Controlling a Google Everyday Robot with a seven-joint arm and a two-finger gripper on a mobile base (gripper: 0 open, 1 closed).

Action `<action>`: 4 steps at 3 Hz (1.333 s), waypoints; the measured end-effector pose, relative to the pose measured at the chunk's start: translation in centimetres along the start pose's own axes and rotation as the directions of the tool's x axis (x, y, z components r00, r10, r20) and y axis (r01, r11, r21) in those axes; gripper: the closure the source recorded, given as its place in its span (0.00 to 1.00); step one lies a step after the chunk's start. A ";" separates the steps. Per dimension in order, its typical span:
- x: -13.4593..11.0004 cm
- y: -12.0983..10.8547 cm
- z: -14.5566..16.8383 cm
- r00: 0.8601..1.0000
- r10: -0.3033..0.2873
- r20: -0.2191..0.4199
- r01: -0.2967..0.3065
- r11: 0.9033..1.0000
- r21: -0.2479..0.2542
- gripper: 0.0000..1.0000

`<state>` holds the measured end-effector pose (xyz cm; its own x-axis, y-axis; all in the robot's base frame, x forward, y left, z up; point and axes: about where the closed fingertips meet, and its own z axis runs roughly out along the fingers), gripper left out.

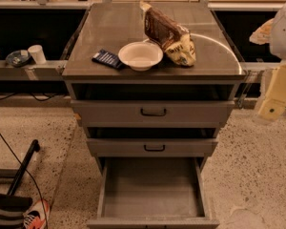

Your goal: Close bottom drawer

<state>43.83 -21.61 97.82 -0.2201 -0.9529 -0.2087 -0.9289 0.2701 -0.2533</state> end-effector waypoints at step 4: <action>14.6 8.0 15.8 0.940 0.296 0.167 -0.264 0.946 -0.187 0.00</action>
Offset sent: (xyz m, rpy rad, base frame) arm -0.0064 -0.0198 -0.0499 0.1759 -0.0218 0.0541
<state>37.92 -31.16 77.81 -0.4320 -0.7932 -0.4292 -0.8763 0.4817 -0.0082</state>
